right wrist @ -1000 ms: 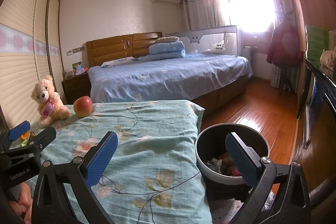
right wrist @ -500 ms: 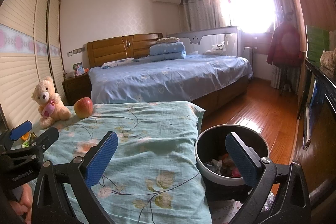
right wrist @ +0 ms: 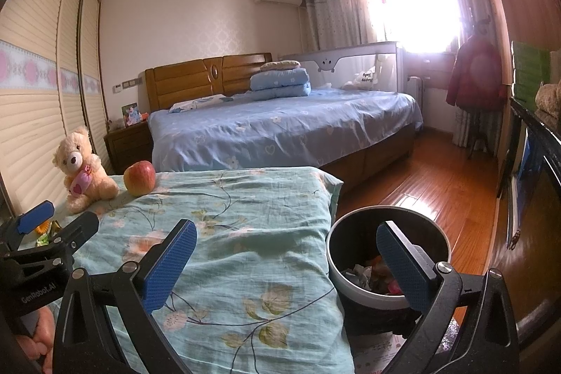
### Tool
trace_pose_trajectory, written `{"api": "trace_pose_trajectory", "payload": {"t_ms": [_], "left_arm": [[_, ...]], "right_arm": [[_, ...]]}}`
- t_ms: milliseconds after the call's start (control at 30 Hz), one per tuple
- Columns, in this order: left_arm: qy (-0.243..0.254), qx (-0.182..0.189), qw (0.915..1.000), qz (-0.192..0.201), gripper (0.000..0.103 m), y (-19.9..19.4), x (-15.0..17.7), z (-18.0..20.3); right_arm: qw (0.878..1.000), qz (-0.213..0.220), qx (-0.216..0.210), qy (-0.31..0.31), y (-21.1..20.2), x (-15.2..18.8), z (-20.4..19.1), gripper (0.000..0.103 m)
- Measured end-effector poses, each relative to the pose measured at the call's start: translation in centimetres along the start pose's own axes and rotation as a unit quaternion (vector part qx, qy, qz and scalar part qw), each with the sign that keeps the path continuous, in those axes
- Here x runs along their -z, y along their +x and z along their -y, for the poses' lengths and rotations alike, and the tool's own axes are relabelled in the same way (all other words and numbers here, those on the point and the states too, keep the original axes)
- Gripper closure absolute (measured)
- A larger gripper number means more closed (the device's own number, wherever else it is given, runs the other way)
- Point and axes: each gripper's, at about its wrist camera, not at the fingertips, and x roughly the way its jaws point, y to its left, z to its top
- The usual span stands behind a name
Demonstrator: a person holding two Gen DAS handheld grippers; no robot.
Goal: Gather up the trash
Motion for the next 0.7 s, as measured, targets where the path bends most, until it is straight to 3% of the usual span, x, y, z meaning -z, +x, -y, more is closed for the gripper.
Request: {"api": "trace_pose_trajectory", "payload": {"t_ms": [700], "left_arm": [[-0.006, 0.001, 0.9999, -0.011, 0.001, 0.96, 0.28, -0.29]], "right_arm": [[1.000, -0.011, -0.001, -0.001, 0.72, 0.42, -0.66, 0.000]]}}
